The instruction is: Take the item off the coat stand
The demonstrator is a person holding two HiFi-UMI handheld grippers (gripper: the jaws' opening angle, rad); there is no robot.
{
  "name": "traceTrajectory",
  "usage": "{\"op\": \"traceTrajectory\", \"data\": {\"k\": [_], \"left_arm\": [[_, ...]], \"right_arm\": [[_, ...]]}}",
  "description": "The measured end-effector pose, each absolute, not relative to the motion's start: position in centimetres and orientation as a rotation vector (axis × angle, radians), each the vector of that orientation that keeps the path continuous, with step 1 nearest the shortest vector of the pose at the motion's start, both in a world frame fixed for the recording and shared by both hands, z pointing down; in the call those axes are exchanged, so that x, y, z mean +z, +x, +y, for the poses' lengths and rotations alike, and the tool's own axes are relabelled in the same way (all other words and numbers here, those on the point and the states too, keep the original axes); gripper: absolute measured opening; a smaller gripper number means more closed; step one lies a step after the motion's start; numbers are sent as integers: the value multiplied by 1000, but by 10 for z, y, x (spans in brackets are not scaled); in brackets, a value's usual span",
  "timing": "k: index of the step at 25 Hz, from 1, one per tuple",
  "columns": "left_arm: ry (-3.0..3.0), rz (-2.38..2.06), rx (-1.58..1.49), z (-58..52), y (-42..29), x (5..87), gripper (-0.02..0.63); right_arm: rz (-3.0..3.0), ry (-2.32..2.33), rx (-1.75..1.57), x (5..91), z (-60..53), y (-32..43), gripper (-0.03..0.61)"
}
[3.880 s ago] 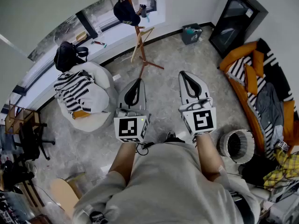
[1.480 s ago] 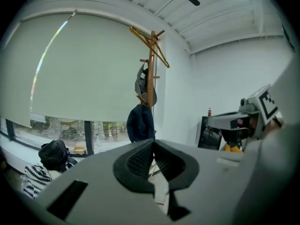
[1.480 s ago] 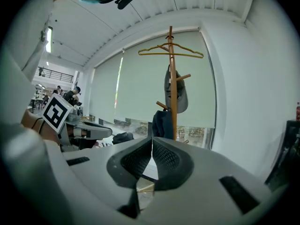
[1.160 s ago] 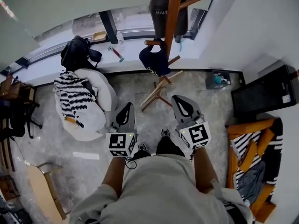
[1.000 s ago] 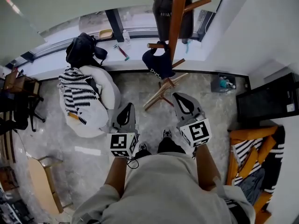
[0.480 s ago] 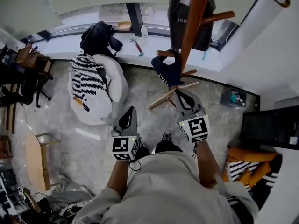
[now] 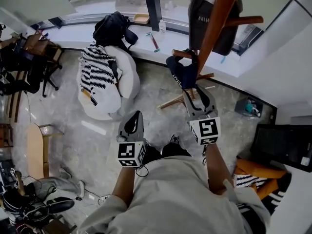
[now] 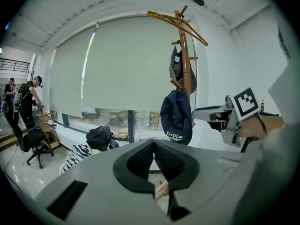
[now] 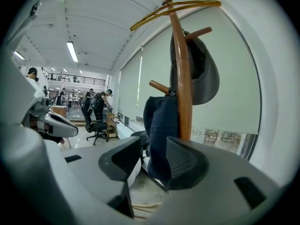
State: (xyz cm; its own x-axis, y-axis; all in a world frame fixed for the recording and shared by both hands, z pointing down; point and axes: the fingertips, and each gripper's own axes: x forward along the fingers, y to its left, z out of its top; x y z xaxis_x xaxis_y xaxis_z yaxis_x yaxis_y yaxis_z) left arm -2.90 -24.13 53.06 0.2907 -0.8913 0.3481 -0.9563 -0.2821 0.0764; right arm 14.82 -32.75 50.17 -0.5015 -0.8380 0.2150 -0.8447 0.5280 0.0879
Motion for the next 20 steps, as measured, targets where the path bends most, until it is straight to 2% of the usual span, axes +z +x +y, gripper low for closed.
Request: {"op": "traceTrajectory", "data": {"k": [6,20], "left_arm": [[2281,-1738,339,-235,-33,524,9],[2296,-1759,289,-246,-51,512,9]], "right_arm": [[-2492,1483,81,508,-337,156,190],[-2397,1535,94,512,-366,146,201]]}}
